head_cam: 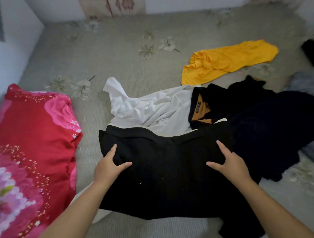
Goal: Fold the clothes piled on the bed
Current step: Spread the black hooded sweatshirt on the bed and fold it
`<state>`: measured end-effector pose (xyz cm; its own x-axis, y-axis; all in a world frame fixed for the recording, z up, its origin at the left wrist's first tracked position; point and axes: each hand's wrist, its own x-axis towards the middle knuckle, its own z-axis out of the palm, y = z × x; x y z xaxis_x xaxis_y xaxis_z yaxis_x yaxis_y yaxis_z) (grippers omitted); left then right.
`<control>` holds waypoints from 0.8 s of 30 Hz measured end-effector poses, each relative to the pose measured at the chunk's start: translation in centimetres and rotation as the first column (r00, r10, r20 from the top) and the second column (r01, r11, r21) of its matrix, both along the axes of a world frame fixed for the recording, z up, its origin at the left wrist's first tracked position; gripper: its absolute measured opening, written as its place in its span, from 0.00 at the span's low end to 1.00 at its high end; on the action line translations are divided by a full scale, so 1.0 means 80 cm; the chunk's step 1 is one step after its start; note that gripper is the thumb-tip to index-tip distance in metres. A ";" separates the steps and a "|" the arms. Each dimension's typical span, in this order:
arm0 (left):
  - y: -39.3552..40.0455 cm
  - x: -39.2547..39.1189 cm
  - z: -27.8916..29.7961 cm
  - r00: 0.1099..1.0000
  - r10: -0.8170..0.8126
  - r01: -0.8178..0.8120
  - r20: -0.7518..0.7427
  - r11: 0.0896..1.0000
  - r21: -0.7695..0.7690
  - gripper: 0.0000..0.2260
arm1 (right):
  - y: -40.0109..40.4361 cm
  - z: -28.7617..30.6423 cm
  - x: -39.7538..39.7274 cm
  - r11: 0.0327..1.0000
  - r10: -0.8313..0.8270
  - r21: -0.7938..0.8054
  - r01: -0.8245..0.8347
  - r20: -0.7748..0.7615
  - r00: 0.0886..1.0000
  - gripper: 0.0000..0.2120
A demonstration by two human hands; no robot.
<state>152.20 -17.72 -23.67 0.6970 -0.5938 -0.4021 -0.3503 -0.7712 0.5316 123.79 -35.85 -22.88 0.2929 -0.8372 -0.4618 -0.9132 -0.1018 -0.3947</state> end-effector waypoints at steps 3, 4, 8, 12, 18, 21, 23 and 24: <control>-0.034 -0.015 0.051 0.982 -0.168 0.168 0.086 0.986 0.004 0.40 | 0.020 0.056 -0.031 0.993 -0.069 -0.098 0.068 -0.012 0.998 0.42; -0.047 -0.025 0.069 0.969 -0.225 0.227 0.105 0.974 -0.013 0.40 | 0.027 0.077 -0.045 0.986 -0.110 -0.125 0.107 -0.018 0.994 0.42; -0.101 -0.089 0.146 0.881 -0.433 0.458 0.193 0.881 -0.115 0.41 | 0.055 0.166 -0.119 0.920 -0.294 -0.266 0.287 0.015 0.956 0.43; -0.150 -0.187 0.219 0.775 -0.585 0.628 0.238 0.754 -0.191 0.42 | 0.093 0.249 -0.223 0.805 -0.474 -0.386 0.450 0.038 0.880 0.43; -0.194 -0.400 0.311 0.555 -0.738 0.832 0.385 0.485 -0.269 0.43 | 0.170 0.334 -0.406 0.538 -0.704 -0.519 0.664 0.156 0.693 0.43; -0.214 -0.523 0.342 0.421 -0.788 0.903 0.448 0.323 -0.282 0.43 | 0.209 0.354 -0.506 0.401 -0.769 -0.549 0.733 0.233 0.596 0.44; -0.222 -0.614 0.366 0.336 -0.801 0.935 0.496 0.217 -0.282 0.42 | 0.231 0.364 -0.578 0.315 -0.804 -0.559 0.767 0.272 0.529 0.43; -0.226 -0.663 0.378 0.299 -0.798 0.945 0.524 0.170 -0.280 0.42 | 0.242 0.371 -0.616 0.274 -0.816 -0.568 0.776 0.289 0.500 0.43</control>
<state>99.20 -35.80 6.60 -0.4071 -0.8894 0.2080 -0.7616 0.4562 0.4602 74.55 -16.53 6.76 -0.6808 -0.7034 0.2043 -0.6873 0.5170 -0.5102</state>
